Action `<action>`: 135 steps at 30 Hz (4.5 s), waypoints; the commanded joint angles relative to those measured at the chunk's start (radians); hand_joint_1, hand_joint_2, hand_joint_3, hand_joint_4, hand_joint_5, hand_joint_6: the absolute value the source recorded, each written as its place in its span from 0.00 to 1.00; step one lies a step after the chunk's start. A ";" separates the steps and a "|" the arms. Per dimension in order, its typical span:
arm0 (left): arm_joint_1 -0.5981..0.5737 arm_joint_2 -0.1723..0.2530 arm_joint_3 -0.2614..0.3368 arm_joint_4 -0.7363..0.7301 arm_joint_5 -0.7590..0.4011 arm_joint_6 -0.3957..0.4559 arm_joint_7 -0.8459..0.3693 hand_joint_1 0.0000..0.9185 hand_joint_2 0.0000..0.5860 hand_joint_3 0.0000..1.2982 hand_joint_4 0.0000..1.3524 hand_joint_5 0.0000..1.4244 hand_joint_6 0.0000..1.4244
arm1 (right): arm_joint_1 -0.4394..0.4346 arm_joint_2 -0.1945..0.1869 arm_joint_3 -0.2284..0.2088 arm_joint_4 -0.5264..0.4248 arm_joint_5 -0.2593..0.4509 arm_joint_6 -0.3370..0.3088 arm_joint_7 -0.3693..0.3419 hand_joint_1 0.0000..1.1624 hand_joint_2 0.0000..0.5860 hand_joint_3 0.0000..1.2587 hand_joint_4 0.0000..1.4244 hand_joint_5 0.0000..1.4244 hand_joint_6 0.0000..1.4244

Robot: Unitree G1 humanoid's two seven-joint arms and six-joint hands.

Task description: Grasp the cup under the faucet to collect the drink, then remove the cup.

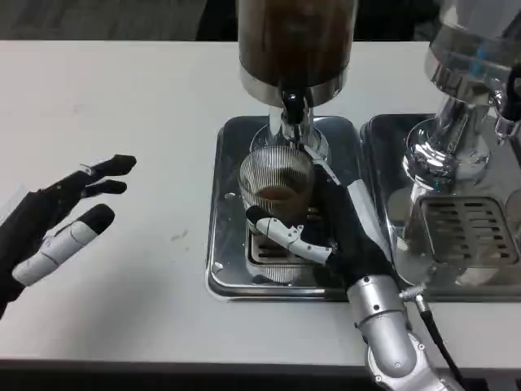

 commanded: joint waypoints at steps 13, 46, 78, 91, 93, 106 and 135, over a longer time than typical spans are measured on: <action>0.029 0.020 0.007 -0.032 0.000 0.023 -0.004 0.00 0.13 0.19 0.14 0.16 0.11 | 0.001 0.041 0.034 0.094 -0.040 -0.016 -0.117 0.63 0.36 0.21 0.32 0.33 0.37; -0.005 0.006 -0.032 -0.018 0.005 0.038 -0.025 0.00 0.12 0.19 0.14 0.16 0.11 | 0.091 0.026 0.018 0.008 -0.089 -0.124 -0.359 0.78 0.30 0.43 0.49 0.59 0.76; -0.023 -0.017 -0.100 -0.003 0.018 0.012 -0.027 0.00 0.12 0.17 0.13 0.15 0.11 | 0.305 -0.012 -0.033 -0.319 -0.144 -0.120 -0.414 0.83 0.21 0.55 0.60 0.70 0.94; -0.009 -0.013 -0.114 -0.055 0.078 -0.042 0.001 0.00 0.12 0.16 0.09 0.12 0.10 | 0.396 -0.044 -0.061 -0.498 -0.132 -0.117 -0.355 0.83 0.19 0.58 0.62 0.72 0.97; -0.007 -0.015 -0.115 -0.066 0.084 -0.044 0.003 0.00 0.12 0.16 0.09 0.12 0.10 | 0.413 -0.050 -0.068 -0.530 -0.125 -0.113 -0.336 0.84 0.18 0.58 0.62 0.72 0.98; 0.037 -0.010 -0.129 -0.182 0.095 -0.055 -0.005 0.00 0.11 0.14 0.06 0.09 0.08 | 0.509 -0.071 -0.114 -0.736 -0.066 -0.060 -0.182 0.88 0.13 0.61 0.64 0.72 0.96; 0.200 0.099 -0.130 -0.453 0.136 -0.155 -0.015 0.00 0.07 0.08 0.00 0.00 0.03 | 0.599 -0.066 -0.170 -0.913 -0.002 -0.028 -0.024 0.88 0.12 0.65 0.66 0.74 0.97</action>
